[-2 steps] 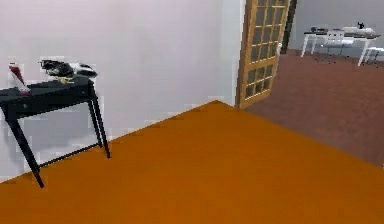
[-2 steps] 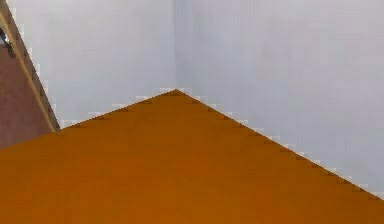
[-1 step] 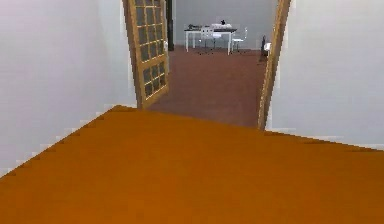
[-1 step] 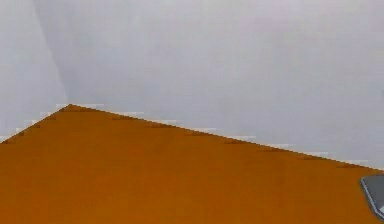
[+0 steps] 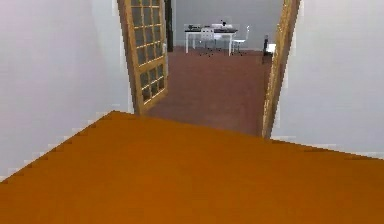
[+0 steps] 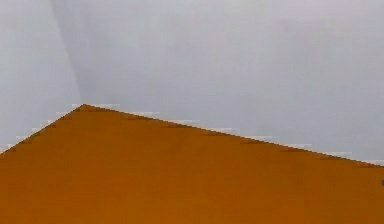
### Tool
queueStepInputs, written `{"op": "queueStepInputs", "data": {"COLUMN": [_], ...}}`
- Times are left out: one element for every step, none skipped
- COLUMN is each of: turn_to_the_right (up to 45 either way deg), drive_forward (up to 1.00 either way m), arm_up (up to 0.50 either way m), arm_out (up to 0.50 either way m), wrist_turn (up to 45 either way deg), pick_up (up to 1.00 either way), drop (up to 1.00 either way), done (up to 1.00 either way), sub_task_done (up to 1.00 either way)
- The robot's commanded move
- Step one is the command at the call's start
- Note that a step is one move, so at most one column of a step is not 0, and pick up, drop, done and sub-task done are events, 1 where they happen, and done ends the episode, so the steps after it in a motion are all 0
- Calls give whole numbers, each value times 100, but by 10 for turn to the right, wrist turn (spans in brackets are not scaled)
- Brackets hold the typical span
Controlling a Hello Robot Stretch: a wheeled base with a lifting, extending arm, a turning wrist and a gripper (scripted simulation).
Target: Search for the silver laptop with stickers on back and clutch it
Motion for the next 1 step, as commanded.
{"op": "queueStepInputs", "data": {"turn_to_the_right": [30], "drive_forward": [0], "arm_up": [0], "arm_out": [0], "wrist_turn": [0], "pick_up": [0], "drop": [0], "done": [0], "sub_task_done": [0]}}
